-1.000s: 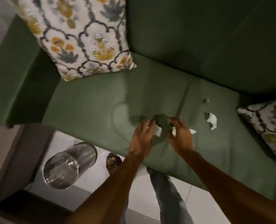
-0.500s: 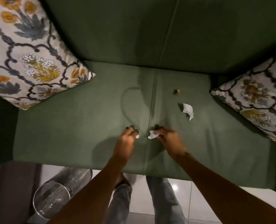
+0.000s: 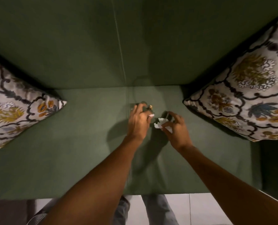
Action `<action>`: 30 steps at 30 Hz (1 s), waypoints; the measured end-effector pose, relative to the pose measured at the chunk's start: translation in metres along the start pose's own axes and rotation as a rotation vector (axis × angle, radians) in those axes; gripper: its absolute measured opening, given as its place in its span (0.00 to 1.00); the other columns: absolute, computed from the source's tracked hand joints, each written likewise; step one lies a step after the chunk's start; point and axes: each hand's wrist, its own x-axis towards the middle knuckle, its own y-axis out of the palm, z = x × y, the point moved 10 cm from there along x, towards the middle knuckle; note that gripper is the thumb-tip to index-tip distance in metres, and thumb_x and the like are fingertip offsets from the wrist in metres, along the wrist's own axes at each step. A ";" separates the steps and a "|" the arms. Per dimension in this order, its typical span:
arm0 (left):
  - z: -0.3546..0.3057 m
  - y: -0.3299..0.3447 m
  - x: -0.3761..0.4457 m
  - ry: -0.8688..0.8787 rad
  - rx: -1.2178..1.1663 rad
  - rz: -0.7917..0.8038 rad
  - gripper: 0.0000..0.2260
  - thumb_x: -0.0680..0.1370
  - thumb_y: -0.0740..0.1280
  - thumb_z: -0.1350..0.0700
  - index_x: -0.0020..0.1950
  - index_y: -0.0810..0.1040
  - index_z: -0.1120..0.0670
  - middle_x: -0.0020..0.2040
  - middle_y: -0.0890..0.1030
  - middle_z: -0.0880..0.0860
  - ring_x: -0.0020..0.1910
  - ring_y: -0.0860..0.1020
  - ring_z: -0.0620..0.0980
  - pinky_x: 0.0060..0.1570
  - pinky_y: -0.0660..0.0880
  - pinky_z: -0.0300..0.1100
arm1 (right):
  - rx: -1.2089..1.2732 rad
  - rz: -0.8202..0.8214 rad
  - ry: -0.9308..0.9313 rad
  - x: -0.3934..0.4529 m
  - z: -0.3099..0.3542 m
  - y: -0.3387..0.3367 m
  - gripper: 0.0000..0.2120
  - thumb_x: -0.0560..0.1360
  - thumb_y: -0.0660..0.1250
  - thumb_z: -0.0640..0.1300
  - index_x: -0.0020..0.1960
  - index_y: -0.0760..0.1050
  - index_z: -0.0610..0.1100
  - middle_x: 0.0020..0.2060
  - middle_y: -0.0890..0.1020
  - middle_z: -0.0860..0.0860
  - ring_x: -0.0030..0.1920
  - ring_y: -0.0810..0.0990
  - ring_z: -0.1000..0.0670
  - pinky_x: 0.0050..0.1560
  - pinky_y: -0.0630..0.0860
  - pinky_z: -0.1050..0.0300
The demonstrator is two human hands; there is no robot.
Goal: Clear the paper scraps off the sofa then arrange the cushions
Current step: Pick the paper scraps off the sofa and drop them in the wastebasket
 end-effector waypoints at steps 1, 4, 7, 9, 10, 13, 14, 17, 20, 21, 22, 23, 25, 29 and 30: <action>-0.006 0.007 0.010 0.009 0.015 0.031 0.05 0.79 0.73 0.59 0.53 0.88 0.56 0.68 0.80 0.57 0.64 0.77 0.62 0.63 0.76 0.55 | 0.017 0.033 -0.003 0.003 -0.004 0.002 0.11 0.80 0.75 0.42 0.61 0.85 0.43 0.77 0.74 0.43 0.77 0.73 0.40 0.76 0.73 0.46; -0.017 0.027 0.028 0.074 0.102 0.124 0.07 0.78 0.72 0.66 0.52 0.88 0.59 0.73 0.78 0.57 0.69 0.75 0.60 0.65 0.76 0.54 | 0.015 0.075 -0.036 0.007 -0.010 0.006 0.09 0.80 0.73 0.40 0.60 0.86 0.40 0.70 0.81 0.42 0.69 0.81 0.40 0.70 0.79 0.46; -0.019 0.038 0.030 0.115 0.172 0.164 0.11 0.76 0.70 0.70 0.53 0.87 0.59 0.70 0.79 0.55 0.69 0.75 0.57 0.62 0.77 0.51 | 0.045 0.098 0.002 0.008 -0.019 0.011 0.10 0.82 0.72 0.40 0.61 0.87 0.41 0.62 0.85 0.43 0.60 0.85 0.41 0.64 0.81 0.44; -0.018 0.041 0.026 0.126 0.165 0.192 0.11 0.75 0.69 0.71 0.53 0.86 0.61 0.61 0.81 0.56 0.63 0.77 0.56 0.57 0.79 0.52 | 0.113 0.059 0.023 0.005 -0.023 0.011 0.09 0.81 0.73 0.39 0.60 0.87 0.42 0.58 0.87 0.43 0.56 0.87 0.41 0.62 0.82 0.43; -0.016 0.042 0.024 0.126 0.149 0.202 0.10 0.75 0.69 0.71 0.52 0.86 0.62 0.57 0.81 0.57 0.61 0.78 0.57 0.55 0.80 0.53 | 0.153 0.022 0.035 0.003 -0.025 0.009 0.08 0.80 0.74 0.39 0.58 0.88 0.42 0.55 0.88 0.43 0.53 0.88 0.41 0.59 0.83 0.42; -0.002 0.034 0.017 0.059 0.036 0.149 0.09 0.74 0.71 0.72 0.50 0.87 0.63 0.50 0.83 0.61 0.54 0.81 0.63 0.53 0.80 0.55 | 0.250 -0.050 0.071 -0.004 -0.025 0.006 0.07 0.80 0.75 0.39 0.57 0.87 0.44 0.52 0.89 0.45 0.49 0.89 0.44 0.56 0.86 0.44; 0.006 0.028 0.012 0.022 -0.013 0.113 0.08 0.74 0.72 0.72 0.49 0.87 0.63 0.49 0.84 0.61 0.51 0.82 0.63 0.52 0.80 0.55 | 0.276 -0.054 0.076 -0.005 -0.022 0.008 0.08 0.80 0.75 0.39 0.58 0.86 0.45 0.52 0.90 0.46 0.49 0.89 0.45 0.55 0.86 0.44; 0.028 0.011 -0.006 -0.056 -0.127 0.023 0.06 0.75 0.73 0.70 0.49 0.86 0.62 0.47 0.83 0.60 0.47 0.83 0.61 0.51 0.81 0.55 | 0.313 -0.079 0.063 -0.004 -0.004 0.010 0.08 0.79 0.75 0.39 0.57 0.82 0.48 0.46 0.90 0.49 0.45 0.89 0.49 0.51 0.87 0.44; 0.052 -0.007 -0.030 -0.125 -0.184 -0.050 0.05 0.75 0.74 0.69 0.48 0.85 0.61 0.47 0.82 0.59 0.43 0.83 0.60 0.47 0.83 0.53 | 0.352 -0.100 0.007 -0.002 0.024 0.016 0.07 0.78 0.75 0.42 0.52 0.81 0.53 0.39 0.90 0.51 0.39 0.87 0.60 0.45 0.86 0.48; 0.060 -0.014 -0.039 -0.146 -0.184 -0.074 0.05 0.75 0.74 0.68 0.48 0.85 0.61 0.47 0.82 0.59 0.43 0.83 0.60 0.46 0.82 0.53 | 0.353 -0.090 -0.007 -0.002 0.036 0.021 0.08 0.78 0.75 0.43 0.53 0.81 0.55 0.38 0.90 0.51 0.39 0.87 0.59 0.46 0.85 0.48; 0.069 -0.021 -0.049 -0.163 -0.183 -0.099 0.05 0.75 0.74 0.68 0.48 0.85 0.61 0.47 0.82 0.59 0.43 0.83 0.60 0.45 0.82 0.52 | 0.347 -0.072 -0.020 -0.001 0.048 0.028 0.09 0.78 0.75 0.44 0.53 0.82 0.57 0.38 0.90 0.52 0.39 0.88 0.57 0.46 0.85 0.48; 0.076 -0.027 -0.058 -0.179 -0.184 -0.113 0.05 0.75 0.73 0.68 0.48 0.85 0.61 0.48 0.82 0.59 0.44 0.84 0.60 0.46 0.82 0.52 | 0.335 -0.051 -0.035 0.000 0.058 0.034 0.09 0.78 0.75 0.44 0.53 0.84 0.57 0.38 0.90 0.51 0.39 0.88 0.55 0.47 0.85 0.47; 0.096 -0.042 -0.078 -0.224 -0.209 -0.149 0.08 0.74 0.72 0.70 0.51 0.85 0.61 0.51 0.83 0.59 0.47 0.84 0.60 0.49 0.82 0.50 | 0.295 -0.004 -0.075 -0.001 0.084 0.052 0.09 0.78 0.75 0.40 0.52 0.87 0.53 0.42 0.90 0.50 0.43 0.89 0.48 0.49 0.85 0.44; 0.141 -0.076 -0.128 -0.312 -0.246 -0.222 0.11 0.74 0.70 0.73 0.53 0.86 0.62 0.52 0.83 0.60 0.49 0.84 0.60 0.53 0.82 0.48 | 0.225 0.070 -0.149 -0.014 0.143 0.087 0.09 0.78 0.75 0.36 0.56 0.89 0.45 0.51 0.90 0.44 0.49 0.89 0.42 0.56 0.85 0.40; 0.154 -0.085 -0.144 -0.342 -0.245 -0.241 0.11 0.75 0.70 0.72 0.53 0.86 0.62 0.53 0.83 0.60 0.49 0.84 0.60 0.54 0.82 0.48 | 0.213 0.091 -0.172 -0.019 0.159 0.098 0.09 0.78 0.74 0.36 0.56 0.89 0.44 0.51 0.89 0.44 0.48 0.90 0.42 0.56 0.85 0.41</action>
